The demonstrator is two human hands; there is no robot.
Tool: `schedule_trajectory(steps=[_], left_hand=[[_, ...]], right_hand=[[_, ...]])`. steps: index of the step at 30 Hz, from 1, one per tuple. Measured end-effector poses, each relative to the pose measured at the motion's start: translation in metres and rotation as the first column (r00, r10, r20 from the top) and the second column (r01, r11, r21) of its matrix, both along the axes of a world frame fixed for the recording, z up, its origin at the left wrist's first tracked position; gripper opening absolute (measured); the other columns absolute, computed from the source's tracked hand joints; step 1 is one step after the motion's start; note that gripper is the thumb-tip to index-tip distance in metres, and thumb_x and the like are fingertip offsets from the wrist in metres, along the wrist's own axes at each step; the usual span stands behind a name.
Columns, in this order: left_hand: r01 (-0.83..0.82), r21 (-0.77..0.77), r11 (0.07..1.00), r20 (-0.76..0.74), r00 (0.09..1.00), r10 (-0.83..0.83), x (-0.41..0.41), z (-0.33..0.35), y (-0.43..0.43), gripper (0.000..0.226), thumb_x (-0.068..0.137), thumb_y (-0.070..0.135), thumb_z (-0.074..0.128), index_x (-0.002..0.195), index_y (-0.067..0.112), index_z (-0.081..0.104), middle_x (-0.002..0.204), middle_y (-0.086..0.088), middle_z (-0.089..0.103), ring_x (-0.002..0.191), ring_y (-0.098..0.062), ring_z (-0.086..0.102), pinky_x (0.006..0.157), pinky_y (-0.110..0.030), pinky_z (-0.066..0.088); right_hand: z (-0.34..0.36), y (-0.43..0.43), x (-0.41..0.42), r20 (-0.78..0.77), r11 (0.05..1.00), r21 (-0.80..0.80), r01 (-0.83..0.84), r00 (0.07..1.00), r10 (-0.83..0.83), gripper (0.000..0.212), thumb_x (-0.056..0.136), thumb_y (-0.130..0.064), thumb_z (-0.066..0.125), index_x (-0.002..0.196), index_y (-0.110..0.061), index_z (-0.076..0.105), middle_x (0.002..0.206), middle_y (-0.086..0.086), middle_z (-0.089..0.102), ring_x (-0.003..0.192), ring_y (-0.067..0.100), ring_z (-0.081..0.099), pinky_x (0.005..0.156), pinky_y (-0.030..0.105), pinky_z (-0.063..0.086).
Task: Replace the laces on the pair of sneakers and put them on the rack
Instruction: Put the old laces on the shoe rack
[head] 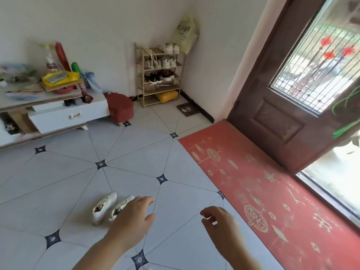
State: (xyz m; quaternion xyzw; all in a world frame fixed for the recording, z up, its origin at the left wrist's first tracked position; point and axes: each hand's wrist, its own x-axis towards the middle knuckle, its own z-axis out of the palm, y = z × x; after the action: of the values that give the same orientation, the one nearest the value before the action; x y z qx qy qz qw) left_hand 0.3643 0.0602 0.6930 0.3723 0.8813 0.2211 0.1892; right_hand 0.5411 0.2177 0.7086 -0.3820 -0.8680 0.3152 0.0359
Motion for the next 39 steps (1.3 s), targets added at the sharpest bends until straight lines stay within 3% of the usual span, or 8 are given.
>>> schedule_trajectory(steps=[5, 9, 18, 21, 26, 39], left_hand=[[0.035, -0.005, 0.999, 0.045, 0.998, -0.035, -0.076, 0.013, 0.093, 0.04, 0.092, 0.033, 0.047, 0.132, 0.027, 0.041, 0.132, 0.014, 0.043, 0.121, -0.004, 0.041, 0.099, -0.019, 0.032], [0.01, 0.005, 1.0, 0.036, 0.999, -0.01, -0.135, 0.012, 0.172, 0.039, 0.093, 0.031, 0.048, 0.13, 0.026, 0.041, 0.129, 0.013, 0.045, 0.117, -0.005, 0.042, 0.096, -0.018, 0.034], [-0.191, 0.041, 0.981, 0.023, 0.981, 0.191, -0.263, 0.027, 0.364, 0.042, 0.092, 0.029, 0.05, 0.132, 0.021, 0.041, 0.129, 0.008, 0.047, 0.117, -0.008, 0.044, 0.097, -0.02, 0.036], [-0.23, 0.072, 0.97, 0.017, 0.973, 0.23, -0.309, 0.04, 0.418, 0.042, 0.092, 0.029, 0.05, 0.133, 0.021, 0.041, 0.13, 0.008, 0.047, 0.119, -0.008, 0.044, 0.097, -0.022, 0.037], [-0.274, 0.046, 0.961, 0.014, 0.962, 0.274, -0.397, 0.036, 0.483, 0.043, 0.092, 0.028, 0.05, 0.133, 0.02, 0.041, 0.131, 0.006, 0.047, 0.119, -0.009, 0.044, 0.093, -0.016, 0.032], [-0.258, 0.042, 0.965, 0.003, 0.966, 0.258, -0.698, 0.036, 0.622, 0.044, 0.092, 0.027, 0.053, 0.134, 0.02, 0.042, 0.132, 0.003, 0.048, 0.12, -0.011, 0.045, 0.095, -0.02, 0.034]], right_hand=[[0.017, 0.095, -0.076, -0.007, 1.0, -0.019, -0.011, 1.0, 0.011, 0.019, 0.087, -0.016, 0.059, 0.099, -0.031, 0.062, 0.089, -0.02, 0.056, 0.078, -0.008, 0.053, 0.068, 0.002, 0.038], [0.009, 0.178, -0.14, 0.006, 0.998, -0.018, -0.058, 0.998, 0.058, 0.018, 0.088, -0.019, 0.057, 0.102, -0.03, 0.062, 0.091, -0.02, 0.054, 0.076, -0.008, 0.05, 0.067, 0.001, 0.036], [0.007, 0.396, -0.297, -0.015, 0.981, -0.009, -0.195, 0.981, 0.195, 0.021, 0.086, -0.023, 0.057, 0.101, -0.036, 0.063, 0.087, -0.024, 0.055, 0.077, -0.013, 0.05, 0.062, 0.003, 0.038], [0.017, 0.456, -0.358, -0.041, 0.968, 0.004, -0.249, 0.968, 0.249, 0.021, 0.086, -0.019, 0.057, 0.101, -0.032, 0.064, 0.085, -0.025, 0.054, 0.079, -0.011, 0.051, 0.067, 0.007, 0.041], [0.012, 0.52, -0.459, -0.065, 0.949, -0.027, -0.314, 0.948, 0.311, 0.019, 0.086, -0.016, 0.058, 0.098, -0.028, 0.065, 0.087, -0.022, 0.056, 0.079, -0.008, 0.053, 0.069, 0.007, 0.042], [0.011, 0.653, -0.75, -0.038, 0.956, -0.056, -0.288, 0.957, 0.287, 0.018, 0.09, -0.019, 0.054, 0.1, -0.033, 0.061, 0.093, -0.02, 0.058, 0.082, -0.008, 0.054, 0.062, 0.005, 0.041]])
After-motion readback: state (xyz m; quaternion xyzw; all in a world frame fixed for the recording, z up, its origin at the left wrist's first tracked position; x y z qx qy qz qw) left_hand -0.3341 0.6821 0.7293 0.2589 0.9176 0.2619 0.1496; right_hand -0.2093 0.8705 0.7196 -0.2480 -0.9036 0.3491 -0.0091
